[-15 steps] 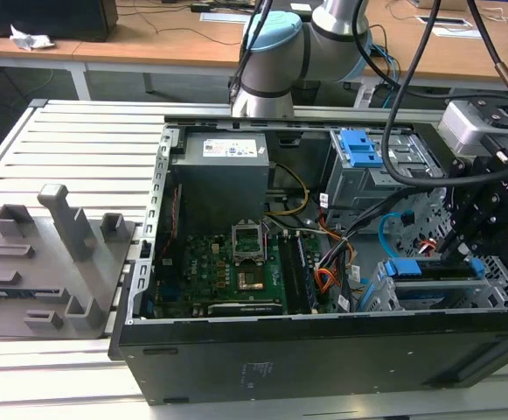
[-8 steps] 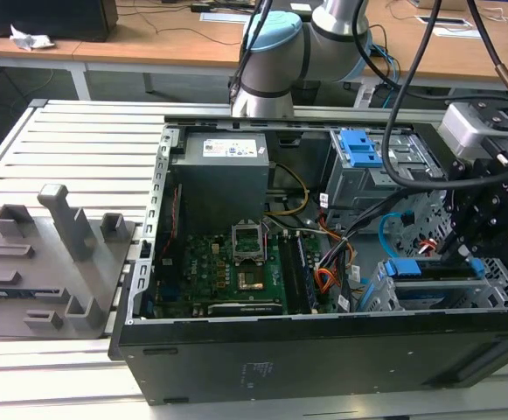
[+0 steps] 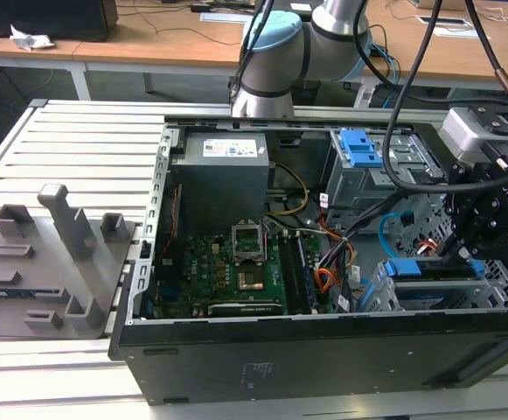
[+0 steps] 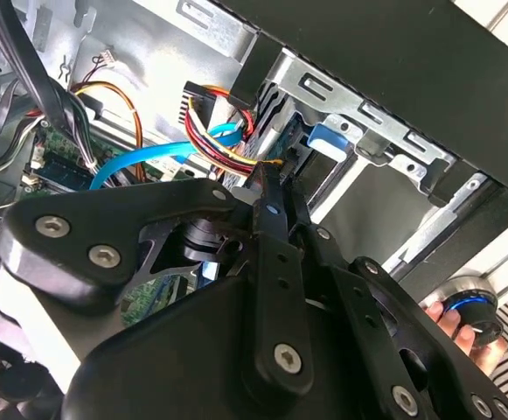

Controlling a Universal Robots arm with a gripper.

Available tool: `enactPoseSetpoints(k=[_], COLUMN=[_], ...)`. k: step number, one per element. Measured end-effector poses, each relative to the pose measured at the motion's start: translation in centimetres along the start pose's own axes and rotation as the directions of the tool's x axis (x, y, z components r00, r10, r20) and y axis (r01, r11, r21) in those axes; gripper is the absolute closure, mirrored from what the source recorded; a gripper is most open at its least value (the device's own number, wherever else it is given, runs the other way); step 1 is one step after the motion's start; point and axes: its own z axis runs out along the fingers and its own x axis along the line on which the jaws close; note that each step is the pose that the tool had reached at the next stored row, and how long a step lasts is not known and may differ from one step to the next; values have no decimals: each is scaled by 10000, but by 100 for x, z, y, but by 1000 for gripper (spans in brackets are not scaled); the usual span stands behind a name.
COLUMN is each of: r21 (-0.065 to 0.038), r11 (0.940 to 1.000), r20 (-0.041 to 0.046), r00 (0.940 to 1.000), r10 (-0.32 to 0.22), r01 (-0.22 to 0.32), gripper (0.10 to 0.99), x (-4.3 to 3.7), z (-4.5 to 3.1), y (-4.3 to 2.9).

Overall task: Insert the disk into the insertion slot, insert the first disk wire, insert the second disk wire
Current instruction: 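Insert the first disk wire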

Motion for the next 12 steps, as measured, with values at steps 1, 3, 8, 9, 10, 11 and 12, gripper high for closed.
enactPoseSetpoints(k=[1, 3, 8, 9, 10, 11, 12], r21=[1, 0, 0, 0, 0, 0, 0], r11=[10000, 10000, 10000, 10000, 10000, 10000, 10000], r20=[0, -1, 4, 1, 4, 0, 3], r00=[10000, 10000, 10000, 10000, 10000, 10000, 10000], r10=[1, 1, 2, 1, 2, 2, 2], r01=[-1, -1, -2, -1, -2, -2, -2], gripper=[922, 922, 847, 847, 847, 847, 847], x=[0, 0, 1, 1, 2, 2, 3], z=[0, 1, -32, -95, -148, -190, -219], y=[1, 1, 2, 5, 8, 9, 11])
